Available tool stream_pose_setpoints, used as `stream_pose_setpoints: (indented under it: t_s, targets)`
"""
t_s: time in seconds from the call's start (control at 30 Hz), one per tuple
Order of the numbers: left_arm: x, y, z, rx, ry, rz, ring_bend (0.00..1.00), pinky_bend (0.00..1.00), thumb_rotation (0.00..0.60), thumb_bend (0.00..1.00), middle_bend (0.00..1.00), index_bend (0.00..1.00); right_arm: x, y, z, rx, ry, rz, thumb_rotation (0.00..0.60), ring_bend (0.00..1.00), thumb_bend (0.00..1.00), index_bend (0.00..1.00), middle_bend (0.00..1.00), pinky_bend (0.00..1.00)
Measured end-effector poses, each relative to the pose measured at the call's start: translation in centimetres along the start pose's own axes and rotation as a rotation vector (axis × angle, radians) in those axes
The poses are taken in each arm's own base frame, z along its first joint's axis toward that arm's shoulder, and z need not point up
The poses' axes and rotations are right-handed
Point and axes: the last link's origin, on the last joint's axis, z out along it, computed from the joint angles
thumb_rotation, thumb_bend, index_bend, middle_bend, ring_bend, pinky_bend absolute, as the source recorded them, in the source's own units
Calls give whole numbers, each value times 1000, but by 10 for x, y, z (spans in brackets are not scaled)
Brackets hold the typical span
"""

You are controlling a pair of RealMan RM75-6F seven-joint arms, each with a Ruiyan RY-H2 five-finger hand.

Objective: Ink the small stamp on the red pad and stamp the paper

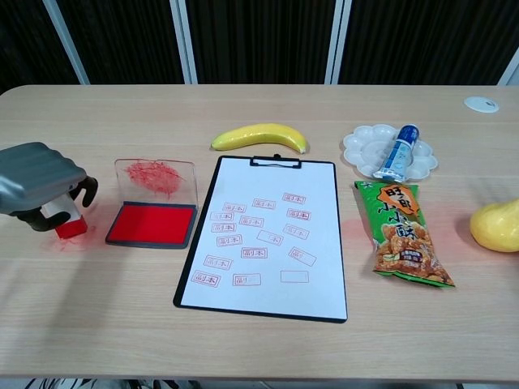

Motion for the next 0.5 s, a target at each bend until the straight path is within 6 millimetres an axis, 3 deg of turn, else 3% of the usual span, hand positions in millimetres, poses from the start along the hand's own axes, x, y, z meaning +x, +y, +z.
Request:
stream_pose_setpoints:
  t_s: [0.5]
  targets:
    - [7,8,-5,-16,-4,29,855,1000,600,406,425,360,0,0,0,1,2,1,600,0,50,109,0,220]
